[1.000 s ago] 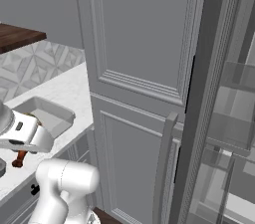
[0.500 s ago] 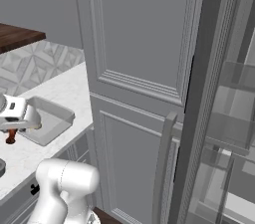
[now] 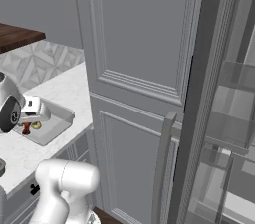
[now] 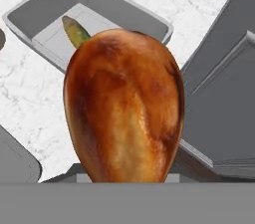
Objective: Place one cucumber and one chicken drumstick in each tupperware on the nearby counter, to pack two identical lunches.
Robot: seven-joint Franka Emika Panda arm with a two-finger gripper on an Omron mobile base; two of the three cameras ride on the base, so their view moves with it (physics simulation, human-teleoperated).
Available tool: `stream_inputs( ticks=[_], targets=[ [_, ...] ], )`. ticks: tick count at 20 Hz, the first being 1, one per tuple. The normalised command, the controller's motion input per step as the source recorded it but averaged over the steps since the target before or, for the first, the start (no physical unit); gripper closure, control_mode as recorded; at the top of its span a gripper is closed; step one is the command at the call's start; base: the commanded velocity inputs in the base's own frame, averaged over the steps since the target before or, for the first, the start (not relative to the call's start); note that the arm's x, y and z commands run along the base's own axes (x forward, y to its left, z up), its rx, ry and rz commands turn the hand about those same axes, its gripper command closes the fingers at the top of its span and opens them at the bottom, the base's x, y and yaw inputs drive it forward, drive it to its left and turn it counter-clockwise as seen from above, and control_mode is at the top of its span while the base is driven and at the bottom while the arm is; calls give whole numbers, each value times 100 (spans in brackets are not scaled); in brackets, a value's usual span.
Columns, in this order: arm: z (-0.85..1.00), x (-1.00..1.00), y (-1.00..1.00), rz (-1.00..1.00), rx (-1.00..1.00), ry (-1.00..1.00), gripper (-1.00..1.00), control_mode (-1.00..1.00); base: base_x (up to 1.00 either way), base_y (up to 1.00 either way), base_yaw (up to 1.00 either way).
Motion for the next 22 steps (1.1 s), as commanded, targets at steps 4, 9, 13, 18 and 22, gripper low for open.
stream_inputs(
  ticks=[4, 9, 13, 18, 22],
  targets=[
    [-14, 97, 52, 0, 0, 12, 100, -100, 0, 0, 0],
    [-11, 81, 50, 0, 0, 14, 100, -100, 0, 0, 0],
    [-33, 72, 52, 0, 0, 12, 100, -100, 0, 0, 0],
    [-50, 50, 39, 0, 0, 5, 100, -100, 0, 0, 0],
    [-12, 35, 6, 0, 0, 8, 100, -100, 0, 0, 0]
  ],
)
